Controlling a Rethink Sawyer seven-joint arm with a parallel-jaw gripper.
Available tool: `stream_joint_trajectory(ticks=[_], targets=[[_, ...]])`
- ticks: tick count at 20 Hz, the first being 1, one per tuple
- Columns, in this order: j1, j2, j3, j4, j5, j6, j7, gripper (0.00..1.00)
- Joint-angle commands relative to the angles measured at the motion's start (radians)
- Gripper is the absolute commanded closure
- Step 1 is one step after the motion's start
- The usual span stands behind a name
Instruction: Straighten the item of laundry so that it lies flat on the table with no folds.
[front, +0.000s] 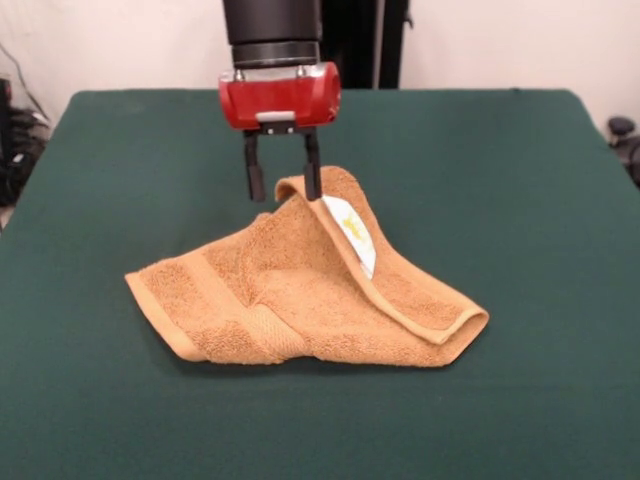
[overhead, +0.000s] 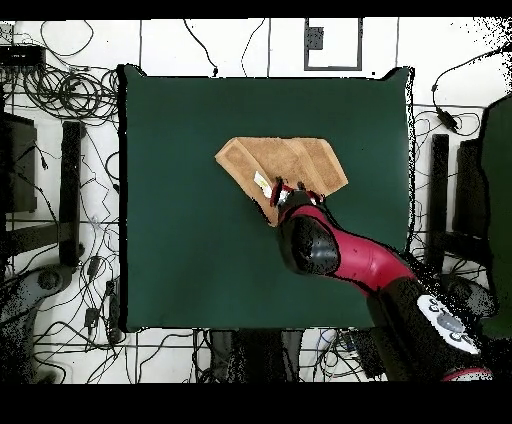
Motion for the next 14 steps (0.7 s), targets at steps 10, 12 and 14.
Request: stream_joint_trajectory(ticks=[10, 12, 14], targets=[[-0.077, 0.194, 0.163, 0.026, -0.017, 0.001, 0.155, 0.0], [-0.082, 0.204, 0.168, 0.023, -0.02, 0.0, 0.151, 0.0], [-0.085, 0.211, 0.172, 0.019, -0.018, 0.004, 0.147, 0.0]])
